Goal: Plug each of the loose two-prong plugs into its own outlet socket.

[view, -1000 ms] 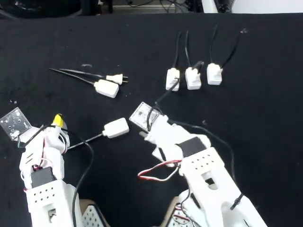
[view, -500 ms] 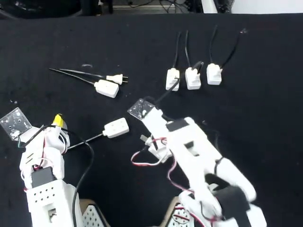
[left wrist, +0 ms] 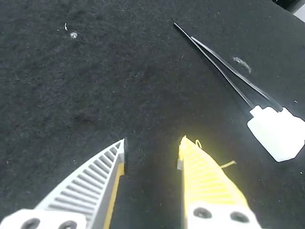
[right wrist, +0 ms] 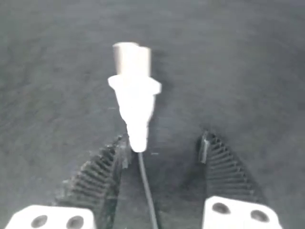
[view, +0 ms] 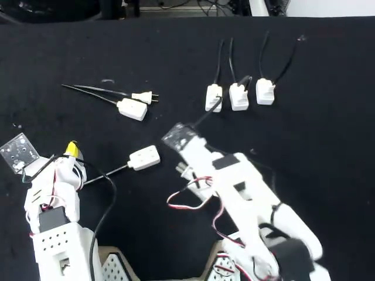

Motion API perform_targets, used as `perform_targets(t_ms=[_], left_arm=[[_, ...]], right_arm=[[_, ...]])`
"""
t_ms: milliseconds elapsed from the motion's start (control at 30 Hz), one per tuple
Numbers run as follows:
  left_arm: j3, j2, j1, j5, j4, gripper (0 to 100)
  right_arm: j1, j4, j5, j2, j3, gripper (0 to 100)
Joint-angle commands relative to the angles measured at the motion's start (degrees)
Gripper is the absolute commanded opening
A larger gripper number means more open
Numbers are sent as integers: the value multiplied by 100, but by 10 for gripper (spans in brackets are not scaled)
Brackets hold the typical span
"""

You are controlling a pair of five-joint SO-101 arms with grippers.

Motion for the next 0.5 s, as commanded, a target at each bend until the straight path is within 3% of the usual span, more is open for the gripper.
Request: perform_targets(t_ms=[0,233,467], left_arm=[[-321,-70,-22,53,-70,188],[-321,-70,-13,53,-79,188],[-321,-70,-13,53,-88,188]], right_arm=[[316,-281,62,-620,171,207],[105,-316,-431,-1305,418,181],[-149,-264,-404,-1288,400,176]])
